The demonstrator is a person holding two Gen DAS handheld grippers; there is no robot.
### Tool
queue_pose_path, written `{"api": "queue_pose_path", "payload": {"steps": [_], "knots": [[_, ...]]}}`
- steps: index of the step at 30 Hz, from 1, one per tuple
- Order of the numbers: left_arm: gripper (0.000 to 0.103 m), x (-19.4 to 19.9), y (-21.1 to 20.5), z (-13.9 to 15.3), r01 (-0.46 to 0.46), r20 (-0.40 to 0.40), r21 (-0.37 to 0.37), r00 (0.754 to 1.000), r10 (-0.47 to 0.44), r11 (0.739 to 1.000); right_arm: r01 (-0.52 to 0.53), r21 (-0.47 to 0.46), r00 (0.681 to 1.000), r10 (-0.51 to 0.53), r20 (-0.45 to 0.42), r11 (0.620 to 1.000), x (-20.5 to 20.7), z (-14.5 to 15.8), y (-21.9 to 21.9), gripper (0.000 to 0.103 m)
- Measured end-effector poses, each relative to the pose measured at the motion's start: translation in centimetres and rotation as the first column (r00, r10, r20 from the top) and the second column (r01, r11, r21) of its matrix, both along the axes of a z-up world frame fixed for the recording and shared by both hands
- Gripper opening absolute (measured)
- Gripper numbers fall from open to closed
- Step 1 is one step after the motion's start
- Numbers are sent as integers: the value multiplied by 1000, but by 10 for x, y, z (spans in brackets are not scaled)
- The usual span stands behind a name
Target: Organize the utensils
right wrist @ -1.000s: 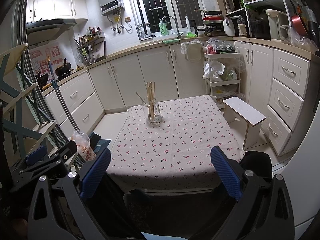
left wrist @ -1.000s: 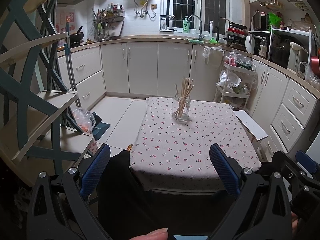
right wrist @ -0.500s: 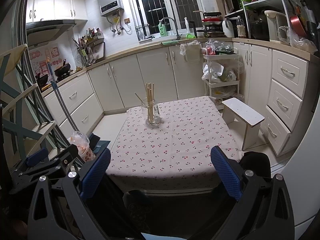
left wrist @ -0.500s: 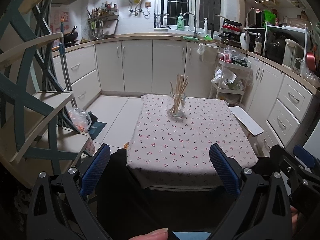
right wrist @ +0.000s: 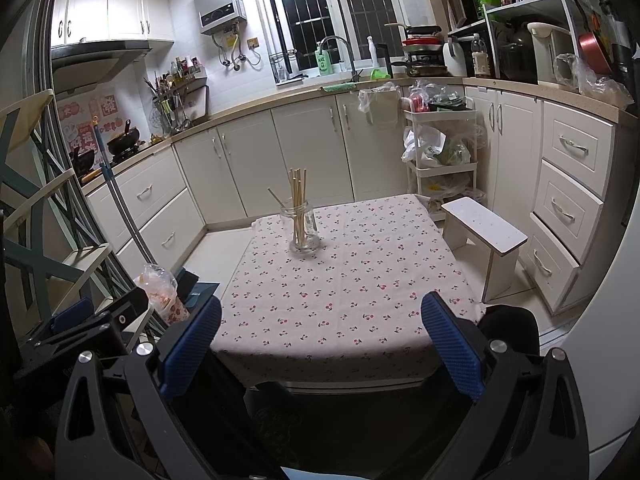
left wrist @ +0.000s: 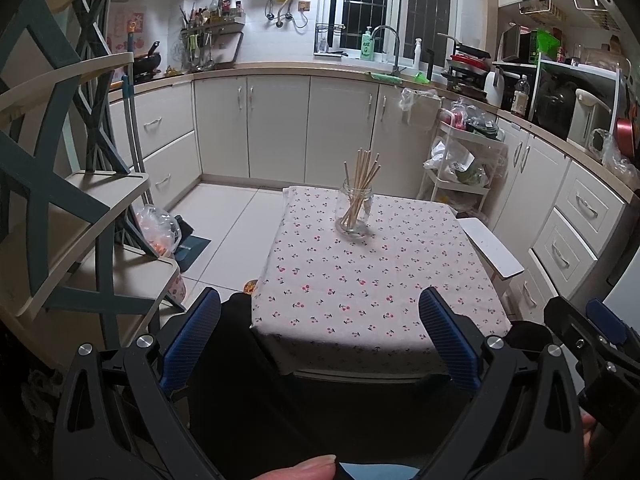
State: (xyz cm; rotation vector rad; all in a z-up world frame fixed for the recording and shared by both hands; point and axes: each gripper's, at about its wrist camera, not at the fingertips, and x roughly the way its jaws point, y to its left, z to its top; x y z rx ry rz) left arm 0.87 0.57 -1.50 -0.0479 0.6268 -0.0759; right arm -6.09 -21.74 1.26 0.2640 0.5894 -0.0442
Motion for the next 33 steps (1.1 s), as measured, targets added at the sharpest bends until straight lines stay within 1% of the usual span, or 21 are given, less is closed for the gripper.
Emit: {"api": "queue_pose_path", "payload": {"steps": [11, 17, 30, 33], "knots": [[95, 3, 4, 0, -61, 0, 45, 998, 61, 997, -1, 0, 1000, 1, -3, 1000, 2, 2, -2, 96], [95, 3, 2, 0, -69, -6, 68, 998, 70, 995, -1, 1, 1000, 1, -5, 1000, 3, 2, -1, 96], [95, 4, 0, -4, -56, -20, 74, 998, 58, 996, -2, 3, 1000, 2, -6, 1000, 3, 2, -1, 96], [95, 2, -1, -5, -28, -17, 64, 999, 29, 998, -3, 4, 1000, 3, -7, 1000, 3, 1, -1, 96]]}}
